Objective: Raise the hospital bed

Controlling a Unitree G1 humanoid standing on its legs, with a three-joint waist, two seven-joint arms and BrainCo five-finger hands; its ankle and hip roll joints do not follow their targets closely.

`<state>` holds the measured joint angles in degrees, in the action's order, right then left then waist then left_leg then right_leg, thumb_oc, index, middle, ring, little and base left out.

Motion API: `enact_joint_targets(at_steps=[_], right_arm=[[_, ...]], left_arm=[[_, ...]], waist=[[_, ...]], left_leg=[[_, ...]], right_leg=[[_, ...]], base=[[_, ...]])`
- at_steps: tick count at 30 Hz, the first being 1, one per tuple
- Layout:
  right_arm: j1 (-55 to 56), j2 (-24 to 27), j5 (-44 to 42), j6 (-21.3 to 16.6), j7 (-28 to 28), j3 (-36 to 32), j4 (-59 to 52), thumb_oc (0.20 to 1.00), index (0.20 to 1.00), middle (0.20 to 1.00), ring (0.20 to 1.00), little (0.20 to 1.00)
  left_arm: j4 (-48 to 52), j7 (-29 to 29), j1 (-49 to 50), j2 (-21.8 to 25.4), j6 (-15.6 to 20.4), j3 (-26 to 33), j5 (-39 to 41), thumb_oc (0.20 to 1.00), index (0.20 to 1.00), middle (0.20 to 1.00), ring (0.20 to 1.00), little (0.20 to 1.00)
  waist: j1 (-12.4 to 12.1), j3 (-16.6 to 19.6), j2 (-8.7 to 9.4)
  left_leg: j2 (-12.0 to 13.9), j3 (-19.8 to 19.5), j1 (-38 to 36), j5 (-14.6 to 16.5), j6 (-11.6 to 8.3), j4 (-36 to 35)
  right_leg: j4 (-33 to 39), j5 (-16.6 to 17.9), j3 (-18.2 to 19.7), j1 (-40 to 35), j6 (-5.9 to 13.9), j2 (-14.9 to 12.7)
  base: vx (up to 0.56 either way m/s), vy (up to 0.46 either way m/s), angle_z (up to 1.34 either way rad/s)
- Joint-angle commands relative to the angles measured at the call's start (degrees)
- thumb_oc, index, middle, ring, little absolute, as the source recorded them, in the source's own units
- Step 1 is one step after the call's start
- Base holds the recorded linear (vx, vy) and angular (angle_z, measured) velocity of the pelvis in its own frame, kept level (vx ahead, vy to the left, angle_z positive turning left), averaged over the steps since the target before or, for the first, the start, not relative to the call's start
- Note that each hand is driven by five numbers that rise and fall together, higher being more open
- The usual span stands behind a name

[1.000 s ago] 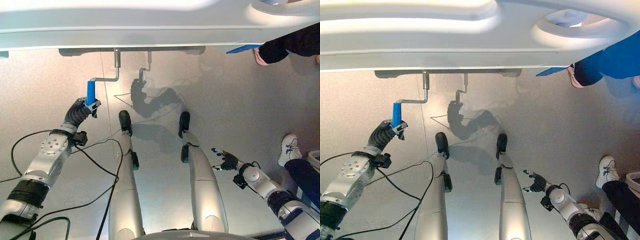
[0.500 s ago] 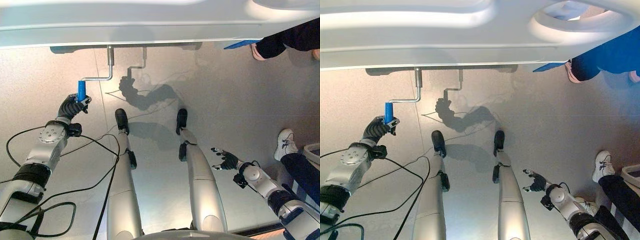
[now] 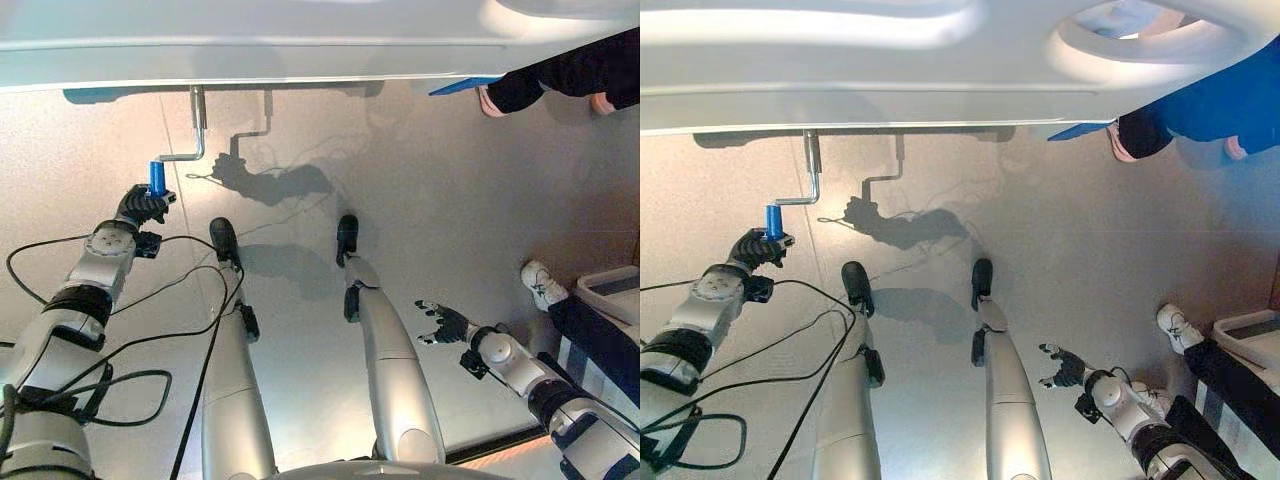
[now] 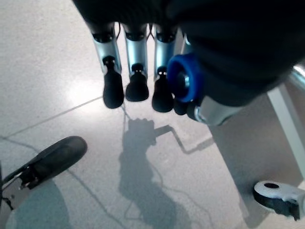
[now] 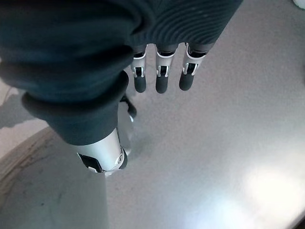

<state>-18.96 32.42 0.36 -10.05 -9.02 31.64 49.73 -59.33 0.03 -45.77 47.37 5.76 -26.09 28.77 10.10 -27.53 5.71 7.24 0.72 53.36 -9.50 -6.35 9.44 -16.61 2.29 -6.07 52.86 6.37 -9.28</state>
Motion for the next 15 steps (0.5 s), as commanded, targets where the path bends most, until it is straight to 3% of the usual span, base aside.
enact_joint_targets(at_steps=[1,15], right_arm=[[2.1,1.0,-1.8,1.3,-0.6,2.4,1.3,1.000,1.000,1.000,1.000,1.000],[1.3,2.9,-5.2,1.4,-1.0,3.2,-1.6,1.000,1.000,1.000,1.000,1.000]], left_arm=[[-3.1,-4.4,-7.9,5.9,1.6,3.6,-0.9,0.200,0.200,0.200,0.200,0.200],[-8.2,-5.6,-18.6,3.9,0.7,-0.7,-3.3,0.200,0.200,0.200,0.200,0.200]], waist=[[-0.2,1.6,2.67],[2.1,0.2,3.42]], left_leg=[[-3.9,1.3,2.2,12.0,3.77,12.6],[-1.8,2.5,4.8,11.8,3.54,12.9]], right_leg=[[7.7,6.5,1.8,-0.8,2.53,1.4],[6.3,6.7,3.3,4.0,2.08,3.0]], base=[[0.00,0.000,0.00],[0.00,-0.030,-0.07]])
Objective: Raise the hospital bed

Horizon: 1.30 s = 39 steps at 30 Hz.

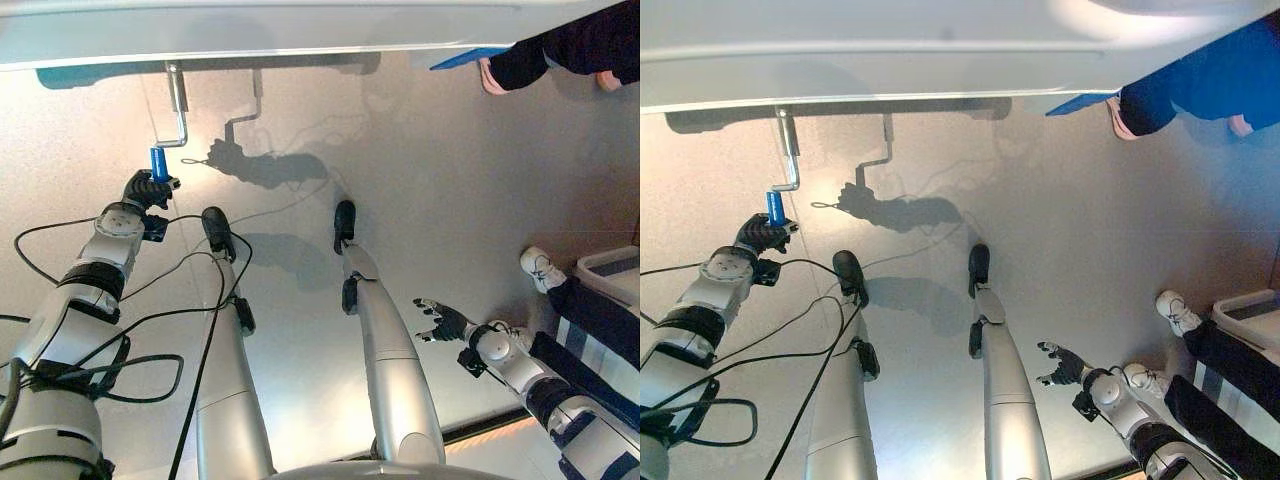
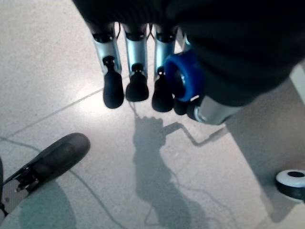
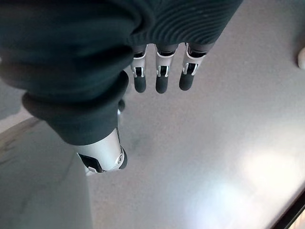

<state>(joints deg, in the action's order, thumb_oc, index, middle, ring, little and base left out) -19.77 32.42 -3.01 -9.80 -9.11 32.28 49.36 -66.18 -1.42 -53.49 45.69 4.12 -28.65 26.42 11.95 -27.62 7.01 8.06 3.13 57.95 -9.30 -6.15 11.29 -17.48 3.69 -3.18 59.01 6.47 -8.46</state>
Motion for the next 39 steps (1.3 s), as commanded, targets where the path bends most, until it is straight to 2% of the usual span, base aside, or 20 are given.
enact_joint_targets(at_steps=[1,11,20,32,38,39], right_arm=[[2.2,3.2,-2.1,1.2,-1.0,2.5,-1.5,1.000,1.000,1.000,1.000,1.000],[2.9,4.8,-3.6,0.8,-1.2,2.0,-3.7,1.000,1.000,1.000,1.000,1.000],[2.8,5.0,-4.2,0.6,-0.6,2.3,-3.6,1.000,1.000,1.000,1.000,1.000],[2.5,5.4,-3.4,0.4,0.2,3.6,-2.7,1.000,1.000,1.000,1.000,1.000],[2.5,5.4,-3.4,0.4,0.2,3.6,-2.7,1.000,1.000,1.000,1.000,1.000],[2.5,5.2,-3.2,0.4,0.3,3.8,-2.3,1.000,1.000,1.000,1.000,1.000]], left_arm=[[-1.8,-4.2,-11.8,5.6,2.2,1.5,-1.0,0.200,0.200,0.200,0.200,0.200],[-4.1,-4.4,-18.2,5.6,1.7,-2.4,-5.0,0.200,0.200,0.200,0.200,0.200],[-3.4,-5.4,-21.2,2.8,1.9,-4.6,-6.0,0.200,0.200,0.200,0.200,0.200],[1.8,-6.8,-22.9,-6.3,3.5,-7.3,-5.4,0.200,0.200,0.200,0.200,0.200],[1.9,-6.9,-22.8,-6.4,3.4,-7.3,-5.4,0.200,0.200,0.200,0.200,0.200],[3.0,-6.8,-22.4,-7.7,3.7,-7.8,-5.1,0.200,0.200,0.200,0.200,0.200]], waist=[[0.5,0.2,2.12],[2.5,0.0,1.37],[3.2,-0.9,0.41],[4.4,-1.5,-0.54],[4.4,-1.6,-0.52],[4.6,-1.5,-0.59]], left_leg=[[-2.5,0.0,0.3,11.5,3.32,11.1],[-1.5,0.4,2.0,11.5,2.89,10.5],[-1.2,0.7,2.7,10.8,2.47,9.3],[-1.1,1.3,0.8,9.1,1.63,6.0],[-1.1,1.4,0.6,9.1,1.62,5.9],[-1.1,1.5,0.2,8.9,1.55,5.6]], right_leg=[[7.2,5.3,0.4,-1.9,1.95,2.3],[5.9,5.0,1.8,2.2,1.81,3.8],[4.6,4.5,2.3,4.8,1.66,4.6],[3.8,3.9,2.7,5.3,1.54,5.1],[3.8,3.9,2.7,5.2,1.53,5.1],[3.7,3.8,2.8,5.1,1.48,5.2]], base=[[0.01,-0.074,-0.13],[0.01,-0.041,-0.07],[0.01,-0.039,-0.02],[0.00,-0.022,-0.01],[0.00,0.000,0.00],[0.00,0.000,0.00]])
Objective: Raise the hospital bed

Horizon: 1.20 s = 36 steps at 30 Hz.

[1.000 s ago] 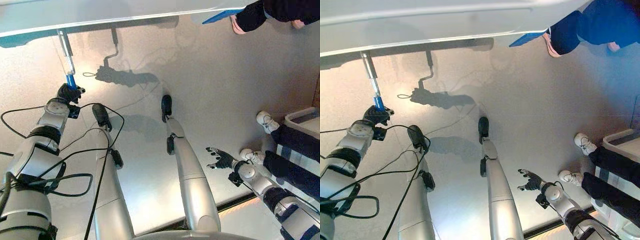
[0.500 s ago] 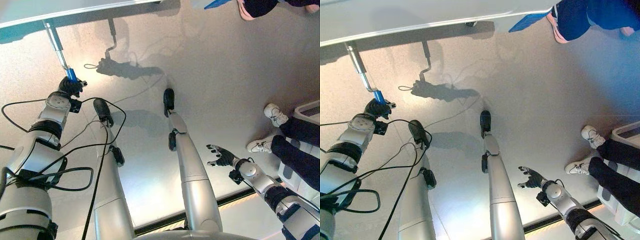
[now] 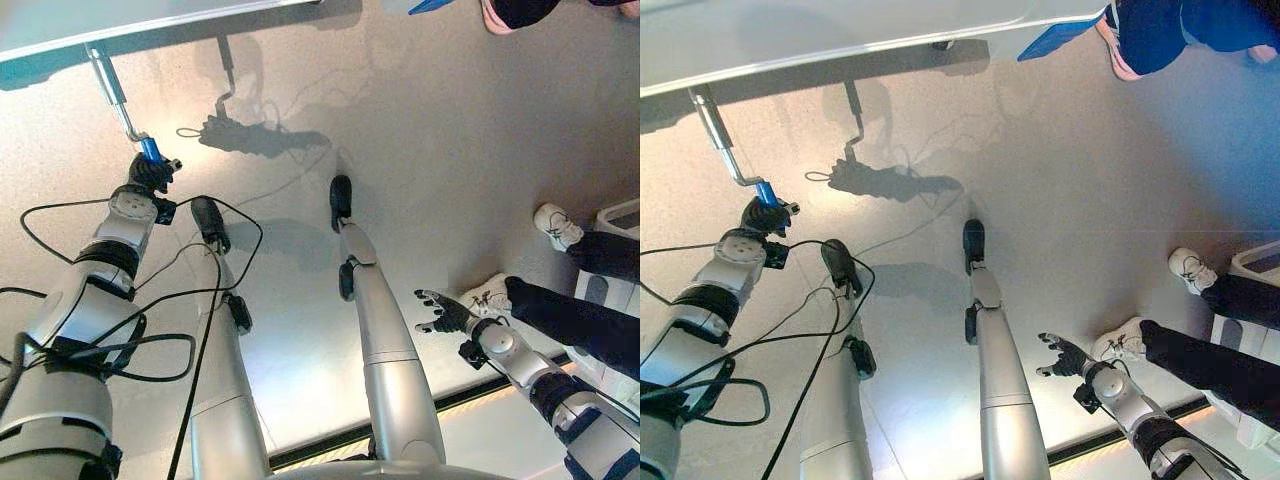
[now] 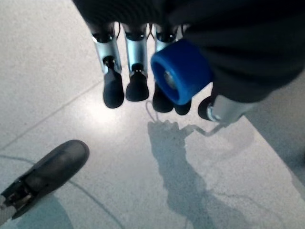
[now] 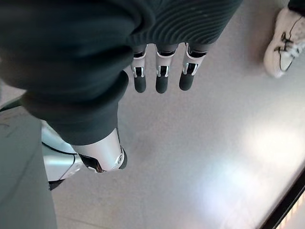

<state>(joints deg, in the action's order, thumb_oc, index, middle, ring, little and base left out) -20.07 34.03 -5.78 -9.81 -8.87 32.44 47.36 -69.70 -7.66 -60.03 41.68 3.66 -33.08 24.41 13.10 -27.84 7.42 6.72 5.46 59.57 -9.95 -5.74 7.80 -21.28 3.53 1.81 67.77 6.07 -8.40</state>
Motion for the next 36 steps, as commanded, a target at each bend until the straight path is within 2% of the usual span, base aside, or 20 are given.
enact_joint_targets(at_steps=[1,2,6,7,8,9,17,21,22,25,27,29,30,31,32,33,36], right_arm=[[2.8,3.6,-0.5,0.4,0.1,3.7,-0.3,1.000,1.000,1.000,1.000,1.000],[2.6,3.7,-0.3,0.4,0.3,4.0,0.0,1.000,1.000,1.000,1.000,1.000],[2.7,3.7,-0.3,0.4,0.3,4.0,0.0,1.000,1.000,1.000,1.000,1.000],[2.4,4.0,0.0,0.3,0.6,4.2,0.0,1.000,1.000,1.000,1.000,1.000],[2.9,4.1,0.9,0.1,1.8,4.3,-0.3,1.000,1.000,1.000,1.000,1.000],[3.6,4.2,1.1,0.1,2.0,3.9,-0.7,1.000,1.000,1.000,1.000,1.000],[3.3,4.1,1.6,0.3,2.9,4.0,0.0,1.000,1.000,1.000,1.000,1.000],[3.5,4.1,1.8,0.4,3.0,4.0,0.2,1.000,1.000,1.000,1.000,1.000],[3.6,4.5,2.1,0.4,3.4,3.6,0.5,1.000,1.000,1.000,1.000,1.000],[4.3,4.5,2.5,0.5,3.5,3.3,0.7,1.000,1.000,1.000,1.000,1.000],[5.1,4.6,2.7,0.5,3.4,2.7,1.2,1.000,1.000,1.000,1.000,1.000],[5.1,4.6,2.7,0.5,3.4,2.8,1.2,1.000,1.000,1.000,1.000,1.000],[5.8,4.3,3.0,0.5,3.4,2.1,2.1,1.000,1.000,1.000,1.000,1.000],[5.8,4.3,3.0,0.5,3.4,2.1,2.1,1.000,1.000,1.000,1.000,1.000],[6.3,3.9,3.3,0.4,3.5,1.7,3.0,1.000,1.000,1.000,1.000,1.000],[6.3,3.9,3.3,0.4,3.5,1.8,3.0,1.000,1.000,1.000,1.000,1.000],[7.2,3.4,3.5,0.3,3.0,1.3,3.7,1.000,1.000,1.000,1.000,1.000]], left_arm=[[6.6,-0.5,-15.8,-3.7,4.2,-3.4,-3.1,0.200,0.200,0.200,0.200,0.200],[8.4,-0.5,-16.2,-5.7,4.5,-4.9,-3.8,0.200,0.200,0.200,0.200,0.200],[8.4,-0.6,-16.2,-5.8,4.5,-4.9,-3.9,0.200,0.200,0.200,0.200,0.200],[10.4,-0.4,-16.5,-8.0,4.9,-6.2,-4.3,0.200,0.200,0.200,0.200,0.200],[19.9,0.1,-16.8,-12.5,6.7,-10.0,-3.1,0.200,0.200,0.200,0.200,0.200],[22.8,0.3,-16.1,-13.5,6.9,-11.0,-3.1,0.200,0.200,0.200,0.200,0.200],[31.6,1.8,-13.7,-15.5,7.8,-13.8,-0.7,0.200,0.200,0.200,0.200,0.200],[32.9,1.9,-13.5,-15.5,8.1,-13.8,-0.2,0.200,0.200,0.200,0.200,0.200],[40.8,3.1,-11.9,-14.7,9.8,-14.7,4.3,0.200,0.200,0.200,0.200,0.200],[45.2,4.2,-10.4,-13.3,9.8,-15.2,6.2,0.200,0.200,0.200,0.200,0.200],[51.3,5.6,-8.9,-10.7,10.5,-15.7,8.8,0.200,0.200,0.200,0.200,0.200],[51.4,5.6,-8.9,-10.6,10.5,-15.6,8.8,0.200,0.200,0.200,0.200,0.200],[58.3,7.4,-6.8,-6.3,11.0,-15.8,11.8,0.200,0.200,0.200,0.200,0.200],[58.4,7.4,-6.8,-6.2,10.9,-15.8,11.8,0.200,0.200,0.200,0.200,0.200],[62.9,8.4,-5.0,-3.2,11.5,-15.5,14.1,0.200,0.200,0.200,0.200,0.200],[63.0,8.4,-4.9,-3.0,11.5,-15.5,14.1,0.200,0.200,0.200,0.200,0.200],[69.4,11.2,-3.1,2.1,11.7,-15.7,18.0,0.200,0.200,0.200,0.200,0.200]], waist=[[3.5,-1.3,-1.00],[3.9,-1.1,-1.16],[3.8,-1.1,-1.13],[4.3,-1.1,-1.46],[4.2,-1.3,-2.40],[4.0,-1.4,-2.75],[3.4,-1.5,-3.49],[3.3,-1.5,-3.59],[2.8,-1.7,-4.20],[2.7,-1.8,-4.43],[2.2,-1.9,-4.89],[2.2,-1.9,-4.86],[1.5,-1.9,-5.36],[1.5,-1.9,-5.32],[1.0,-1.9,-5.58],[1.0,-1.9,-5.56],[0.4,-1.9,-5.71]], left_leg=[[0.3,-0.9,-1.5,9.5,1.13,9.1],[0.3,-0.8,-1.8,9.5,1.06,9.0],[0.3,-0.8,-1.9,9.5,1.06,9.0],[0.3,-0.7,-2.5,9.4,0.90,8.7],[-0.3,-0.8,-2.9,9.0,0.80,8.4],[-0.4,-0.9,-2.9,8.9,0.81,8.5],[-0.7,-0.9,-3.4,8.8,0.86,8.6],[-0.8,-0.9,-3.5,8.8,0.84,8.5],[-1.1,-1.0,-3.7,8.7,0.82,8.6],[-1.2,-1.3,-3.7,8.7,0.85,8.9],[-1.4,-1.4,-3.9,8.5,0.82,8.8],[-1.4,-1.4,-3.9,8.5,0.82,8.8],[-1.7,-1.7,-4.0,8.4,0.87,8.7],[-1.7,-1.7,-4.0,8.4,0.87,8.7],[-1.9,-1.8,-4.0,8.3,0.90,8.8],[-1.9,-1.8,-4.0,8.3,0.90,8.8],[-2.1,-2.0,-4.1,8.1,0.85,8.8]], right_leg=[[7.5,4.0,-2.2,-3.6,1.88,5.2],[7.3,3.8,-2.1,-3.8,1.74,5.3],[7.3,3.8,-2.1,-3.8,1.74,5.3],[7.1,3.6,-1.9,-4.1,1.65,5.3],[6.6,3.6,-1.9,-4.4,1.39,5.0],[6.4,3.4,-2.0,-4.5,1.29,4.9],[6.0,3.4,-2.0,-4.9,1.18,4.7],[6.1,3.4,-2.0,-5.2,1.17,4.6],[6.2,3.6,-2.0,-5.7,1.15,4.4],[6.2,3.5,-2.3,-6.0,1.10,4.2],[6.1,3.5,-2.5,-6.5,1.08,3.9],[6.1,3.5,-2.5,-6.5,1.08,3.9],[6.3,3.7,-2.7,-6.9,1.05,3.7],[6.3,3.7,-2.7,-6.9,1.05,3.7],[6.2,3.7,-2.9,-7.1,1.03,3.6],[6.2,3.7,-2.9,-7.1,1.03,3.6],[6.2,3.7,-3.2,-7.6,0.99,3.3]], base=[[0.00,0.000,0.00],[0.00,0.000,0.00],[0.00,-0.002,-0.02],[-0.03,-0.044,-0.03],[-0.04,-0.055,0.00],[-0.04,-0.048,0.03],[-0.01,-0.001,0.10],[0.00,0.000,0.00],[0.00,0.000,0.00],[0.00,0.000,0.00],[0.00,0.007,0.02],[-0.01,0.013,0.04],[-0.01,0.021,0.03],[-0.01,0.022,0.03],[0.00,0.000,0.00],[0.00,0.000,0.00],[0.00,0.000,0.00]])
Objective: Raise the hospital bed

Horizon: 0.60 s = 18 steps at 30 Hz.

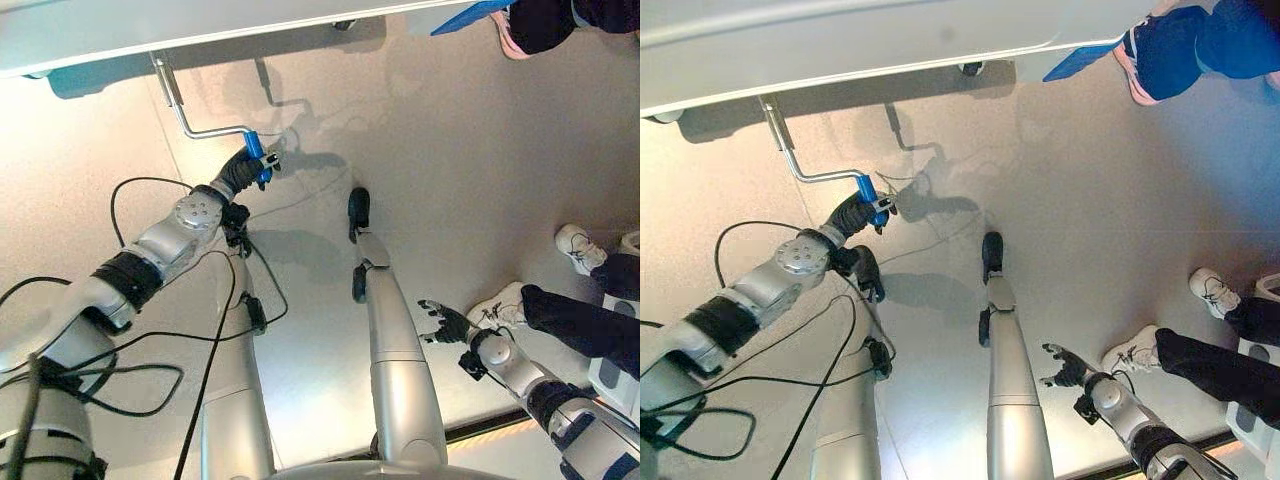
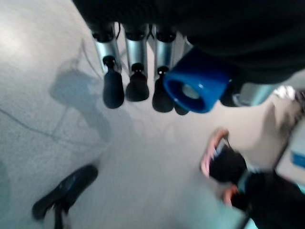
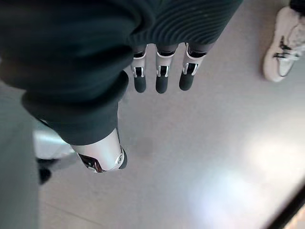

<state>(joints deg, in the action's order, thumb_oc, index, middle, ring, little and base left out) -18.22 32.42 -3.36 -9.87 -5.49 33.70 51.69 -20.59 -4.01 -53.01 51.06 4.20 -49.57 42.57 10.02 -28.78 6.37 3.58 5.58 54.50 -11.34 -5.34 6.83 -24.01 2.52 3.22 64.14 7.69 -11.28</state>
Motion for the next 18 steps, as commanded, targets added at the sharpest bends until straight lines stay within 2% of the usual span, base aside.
enact_joint_targets(at_steps=[1,2,3,6,9,10,11,12,18], right_arm=[[5.3,5.0,1.1,0.4,-0.4,0.0,-0.7,1.000,1.000,1.000,1.000,1.000],[6.1,4.8,1.5,0.3,-0.8,-0.3,0.1,1.000,1.000,1.000,1.000,1.000],[6.1,4.8,1.5,0.3,-0.8,-0.2,0.2,1.000,1.000,1.000,1.000,1.000],[6.9,4.4,1.6,0.1,-1.1,-0.6,0.7,1.000,1.000,1.000,1.000,1.000],[7.8,3.6,1.6,-0.2,-1.7,-0.9,1.6,1.000,1.000,1.000,1.000,1.000],[8.3,3.3,1.7,-0.4,-2.1,-1.1,2.0,1.000,1.000,1.000,1.000,1.000],[8.6,3.1,1.8,-0.5,-2.3,-1.2,2.2,1.000,1.000,1.000,1.000,1.000],[8.6,3.2,1.8,-0.5,-2.3,-1.2,2.2,1.000,1.000,1.000,1.000,1.000],[9.8,2.4,2.3,-1.1,-3.3,-1.6,3.6,1.000,1.000,1.000,1.000,1.000]], left_arm=[[20.3,7.5,-10.1,-7.3,11.2,0.8,-0.2,0.200,0.200,0.200,0.200,0.200],[25.3,9.2,-9.4,-2.4,11.5,0.6,2.1,0.200,0.200,0.200,0.200,0.200],[25.4,9.2,-9.3,-2.3,11.5,0.6,2.1,0.200,0.200,0.200,0.200,0.200],[30.1,11.0,-7.3,2.7,11.5,1.4,5.2,0.200,0.200,0.200,0.200,0.200],[33.8,12.2,-4.5,8.1,11.9,3.2,8.0,0.200,0.200,0.200,0.200,0.200],[35.6,12.8,-2.4,12.0,11.9,4.5,8.5,0.200,0.200,0.200,0.200,0.200],[36.2,13.2,-1.2,13.7,12.1,5.3,8.8,0.200,0.200,0.200,0.200,0.200],[36.3,13.2,-1.0,13.8,12.1,5.5,8.8,0.200,0.200,0.200,0.200,0.200],[39.1,14.7,7.6,21.9,12.7,12.8,9.8,0.200,0.200,0.200,0.200,0.200]], waist=[[3.5,-1.0,-4.66],[2.9,-1.0,-4.74],[2.9,-1.0,-4.71],[2.4,-1.0,-4.71],[1.6,-1.0,-4.71],[1.1,-1.0,-4.66],[0.9,-1.0,-4.64],[1.0,-1.0,-4.63],[-0.4,-1.0,-4.45]], left_leg=[[1.1,-2.2,1.0,9.5,0.45,9.7],[0.9,-2.5,1.0,9.3,0.44,9.7],[0.9,-2.5,1.0,9.3,0.44,9.7],[0.8,-2.7,0.9,9.1,0.35,9.5],[0.6,-2.8,1.0,8.8,0.32,9.4],[0.5,-3.0,0.9,8.6,0.31,9.2],[0.4,-3.0,0.9,8.5,0.27,9.1],[0.4,-3.0,0.9,8.5,0.27,9.1],[0.2,-3.3,0.7,8.3,0.38,9.0]], right_leg=[[8.9,4.8,-4.6,-3.9,-0.64,6.2],[8.9,4.7,-5.0,-4.2,-0.63,5.9],[8.9,4.7,-5.1,-4.2,-0.63,5.9],[9.0,4.8,-5.4,-4.7,-0.55,5.6],[9.3,5.0,-5.8,-5.0,-0.54,5.5],[9.7,5.1,-6.0,-5.4,-0.46,5.3],[9.9,5.2,-6.1,-5.6,-0.46,5.3],[9.9,5.2,-6.2,-5.6,-0.46,5.3],[10.7,5.5,-6.9,-6.6,-0.24,4.8]], base=[[-0.01,0.005,0.04],[0.00,0.007,0.03],[0.00,0.001,0.06],[-0.01,0.003,0.07],[0.00,0.010,0.06],[0.00,0.017,0.03],[0.00,0.000,0.00],[0.00,0.000,0.00],[0.00,0.012,0.01]])
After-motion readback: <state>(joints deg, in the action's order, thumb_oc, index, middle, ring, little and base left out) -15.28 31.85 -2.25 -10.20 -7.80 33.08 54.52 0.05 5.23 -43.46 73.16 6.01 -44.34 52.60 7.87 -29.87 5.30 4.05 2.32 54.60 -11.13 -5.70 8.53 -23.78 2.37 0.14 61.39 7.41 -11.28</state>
